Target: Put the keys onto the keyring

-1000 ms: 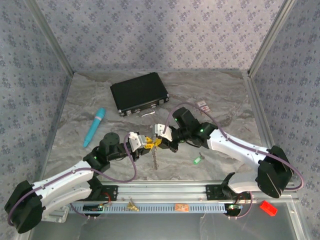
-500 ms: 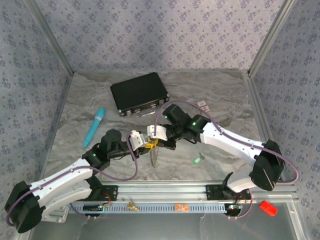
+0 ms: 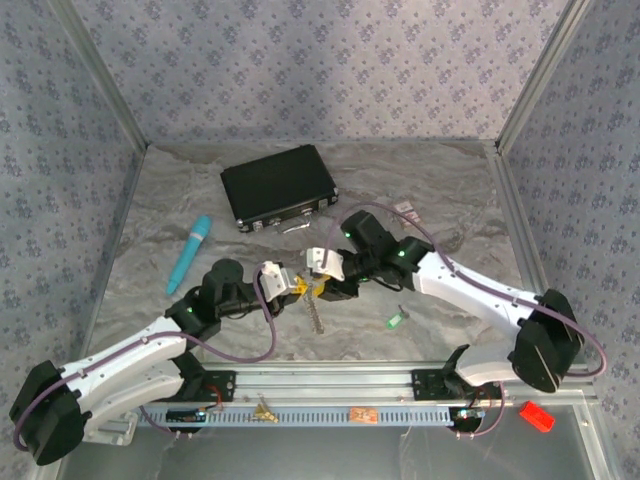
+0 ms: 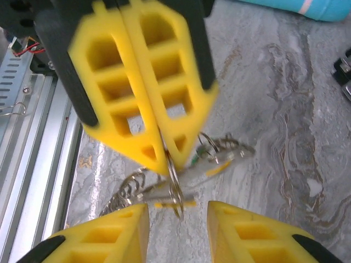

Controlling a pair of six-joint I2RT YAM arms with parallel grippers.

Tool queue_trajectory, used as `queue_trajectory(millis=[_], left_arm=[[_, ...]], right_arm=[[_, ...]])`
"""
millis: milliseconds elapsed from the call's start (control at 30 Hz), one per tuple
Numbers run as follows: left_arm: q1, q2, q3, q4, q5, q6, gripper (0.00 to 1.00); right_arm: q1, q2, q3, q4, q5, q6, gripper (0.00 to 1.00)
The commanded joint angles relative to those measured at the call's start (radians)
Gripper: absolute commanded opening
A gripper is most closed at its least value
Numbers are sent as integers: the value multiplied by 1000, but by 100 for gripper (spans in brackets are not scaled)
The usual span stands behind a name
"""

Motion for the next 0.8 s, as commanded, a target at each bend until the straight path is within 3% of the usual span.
queue_trajectory(millis=[0,367,600,700,767], left_arm=[[-5,6,-41,134,0,-52,0],[-5,7,-57,171,9,-66,0],[-5,3,-58,168,7,-65,0],[-6,4,-40,121,5,-55,0],[-5,7,-16,60,-3,-43,11]], right_arm=[[-24,-34,-67,177,-114,106,34],[-31,-20,-120,270,-160,150,27],[-34,-6,-105,256,-182,150,0],[-33,-6,-77,211,-168,128,0],[-25,-7,-42,151,-146,95,0]])
